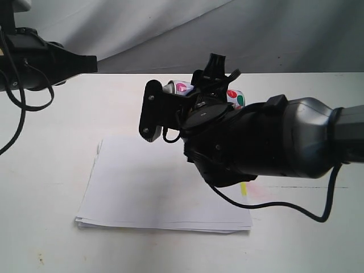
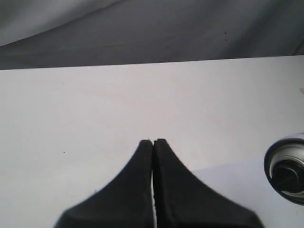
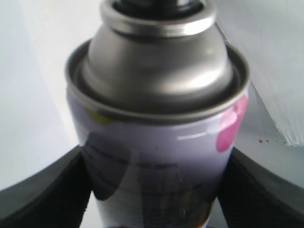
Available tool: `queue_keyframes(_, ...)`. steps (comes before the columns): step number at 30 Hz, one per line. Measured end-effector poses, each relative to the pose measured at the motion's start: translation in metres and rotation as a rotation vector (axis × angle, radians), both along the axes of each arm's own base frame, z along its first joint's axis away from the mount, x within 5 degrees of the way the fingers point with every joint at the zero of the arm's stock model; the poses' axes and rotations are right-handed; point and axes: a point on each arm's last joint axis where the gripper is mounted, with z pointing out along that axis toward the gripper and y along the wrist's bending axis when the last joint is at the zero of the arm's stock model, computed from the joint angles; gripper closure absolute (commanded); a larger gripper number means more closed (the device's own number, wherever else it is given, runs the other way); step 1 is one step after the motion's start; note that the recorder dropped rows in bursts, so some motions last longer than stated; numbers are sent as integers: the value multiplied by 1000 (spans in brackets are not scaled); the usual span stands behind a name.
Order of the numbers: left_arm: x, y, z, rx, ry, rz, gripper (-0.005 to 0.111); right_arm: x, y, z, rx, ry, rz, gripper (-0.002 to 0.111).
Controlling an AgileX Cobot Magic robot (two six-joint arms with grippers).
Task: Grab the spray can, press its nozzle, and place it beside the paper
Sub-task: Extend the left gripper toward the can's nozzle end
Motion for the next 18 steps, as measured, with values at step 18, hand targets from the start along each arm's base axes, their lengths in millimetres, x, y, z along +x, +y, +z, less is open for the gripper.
queue_keyframes(18, 21, -4, 58, -331, 138, -240, 107, 0, 0, 0, -1, -1, -2, 108)
